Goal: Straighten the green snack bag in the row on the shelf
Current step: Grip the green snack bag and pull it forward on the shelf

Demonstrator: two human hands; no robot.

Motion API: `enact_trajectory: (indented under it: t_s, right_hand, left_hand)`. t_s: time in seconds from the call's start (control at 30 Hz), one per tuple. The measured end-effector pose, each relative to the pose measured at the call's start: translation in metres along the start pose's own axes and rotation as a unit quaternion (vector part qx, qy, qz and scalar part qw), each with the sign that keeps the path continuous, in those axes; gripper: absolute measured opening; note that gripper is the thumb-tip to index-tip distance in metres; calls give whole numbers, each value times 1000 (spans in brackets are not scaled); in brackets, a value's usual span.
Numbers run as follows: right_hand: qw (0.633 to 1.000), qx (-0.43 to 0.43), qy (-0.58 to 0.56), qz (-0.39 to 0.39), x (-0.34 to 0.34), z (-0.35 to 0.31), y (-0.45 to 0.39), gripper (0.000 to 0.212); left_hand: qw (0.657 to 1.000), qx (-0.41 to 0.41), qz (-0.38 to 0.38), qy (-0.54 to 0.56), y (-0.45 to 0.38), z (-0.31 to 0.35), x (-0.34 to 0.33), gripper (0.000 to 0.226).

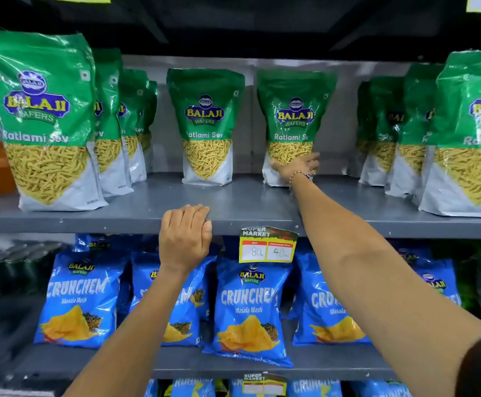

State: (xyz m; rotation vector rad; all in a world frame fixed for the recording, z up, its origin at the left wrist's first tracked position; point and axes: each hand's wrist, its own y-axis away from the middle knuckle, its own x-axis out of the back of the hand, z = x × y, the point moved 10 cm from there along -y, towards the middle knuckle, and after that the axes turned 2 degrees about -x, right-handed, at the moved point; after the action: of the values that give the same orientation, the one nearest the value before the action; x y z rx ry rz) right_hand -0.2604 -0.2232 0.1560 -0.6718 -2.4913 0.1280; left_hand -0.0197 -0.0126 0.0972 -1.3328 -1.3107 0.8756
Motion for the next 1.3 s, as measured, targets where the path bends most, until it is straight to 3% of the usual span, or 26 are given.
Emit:
enact_trajectory:
  t_s: [0.23,0.47,0.77,1.3]
  right_hand:
    - [999,-32,14,18,-11,9,-4,133]
    - [999,-26,9,18,-5,9,0,123]
    - [1000,3,11,18,12,9,25,107]
    - [999,37,32,-7,40,14,77,119]
  left_hand:
    - [998,-17,55,-25,5,2,3,40]
    - [997,-11,67,-33,4,2,6,40]
    - [1000,5,17,-24,2,0,2,45]
    - [998,33,-61,14,1,0,2,34]
